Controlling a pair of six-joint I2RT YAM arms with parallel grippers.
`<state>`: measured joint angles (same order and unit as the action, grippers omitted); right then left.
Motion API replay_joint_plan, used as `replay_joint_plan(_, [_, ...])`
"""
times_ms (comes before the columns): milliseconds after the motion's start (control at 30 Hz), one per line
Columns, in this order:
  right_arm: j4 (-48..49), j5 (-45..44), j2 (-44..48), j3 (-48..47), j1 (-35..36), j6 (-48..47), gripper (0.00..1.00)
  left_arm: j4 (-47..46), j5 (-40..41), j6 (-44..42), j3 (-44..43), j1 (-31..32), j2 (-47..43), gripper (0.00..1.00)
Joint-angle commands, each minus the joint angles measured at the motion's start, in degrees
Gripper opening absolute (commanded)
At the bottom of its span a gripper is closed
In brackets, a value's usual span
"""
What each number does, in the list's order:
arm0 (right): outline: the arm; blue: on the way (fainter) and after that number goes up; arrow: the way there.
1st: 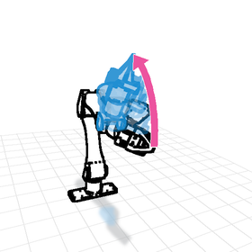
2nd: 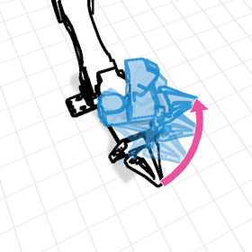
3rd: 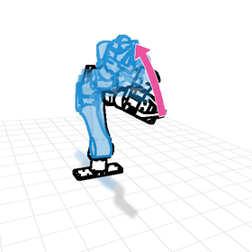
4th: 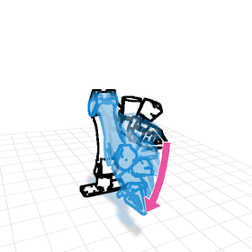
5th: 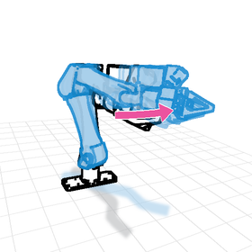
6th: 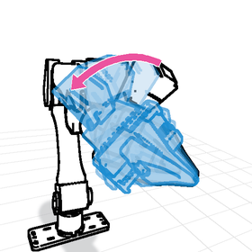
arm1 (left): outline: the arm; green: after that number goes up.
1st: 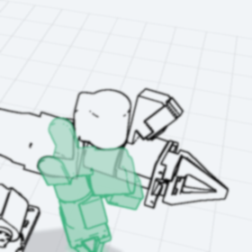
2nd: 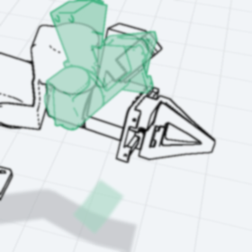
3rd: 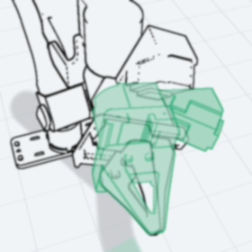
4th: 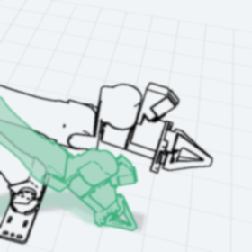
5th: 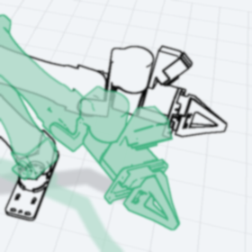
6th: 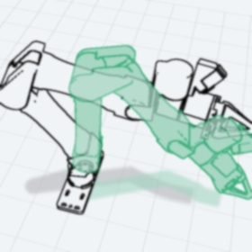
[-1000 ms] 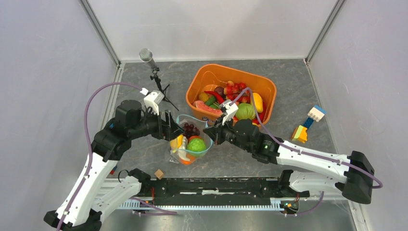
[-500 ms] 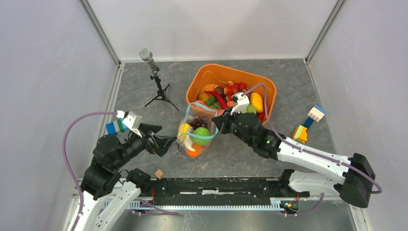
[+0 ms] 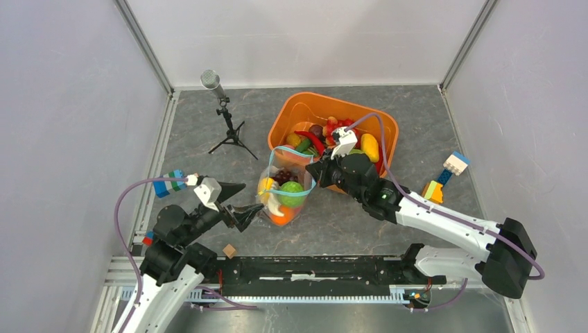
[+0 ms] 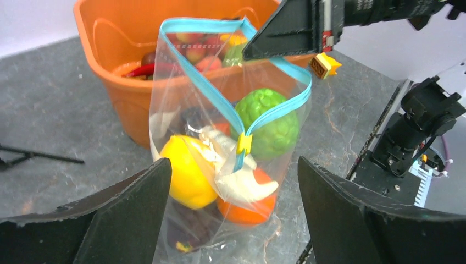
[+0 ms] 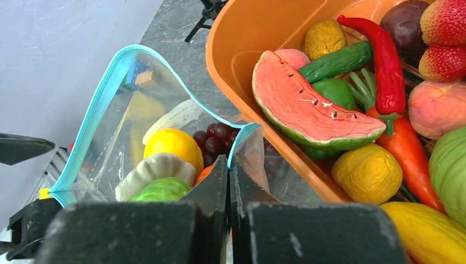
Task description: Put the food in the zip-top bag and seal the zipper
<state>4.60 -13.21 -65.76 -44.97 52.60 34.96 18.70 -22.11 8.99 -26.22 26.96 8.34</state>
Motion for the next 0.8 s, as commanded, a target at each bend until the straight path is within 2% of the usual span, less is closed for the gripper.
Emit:
replay_joint_plan(0, [1.5,3.0,-0.5,-3.5,-0.8,-2.4,0.0,-7.4,-3.6,-5.6,0.5,-0.2,0.0,0.87])
replay_joint_plan(133, [1.7,4.2,-0.8,-4.1,-1.0,-3.2,0.0,-7.2,-3.4,-4.4,0.6,-0.1,4.9,0.68])
replay_joint_plan(200, [1.5,4.3,-0.9,-4.3,-1.3,-3.4,0.0,-7.2,-2.4,-4.2,0.8,-0.1,7.0,0.65])
replay_joint_plan(400, [1.0,5.9,-1.6,-4.5,-3.1,-4.0,0.0,-8.8,-1.3,-3.8,1.9,-0.2,5.4,0.71])
replay_joint_plan(533, [1.1,7.3,-2.2,-4.7,-4.2,-4.4,0.0,-8.8,-2.8,-2.0,1.7,-0.1,5.5,0.84])
replay_joint_plan(767, [1.3,9.8,-3.0,-4.9,-5.8,-4.9,0.0,-7.3,0.8,-2.0,2.0,0.0,7.5,0.83])
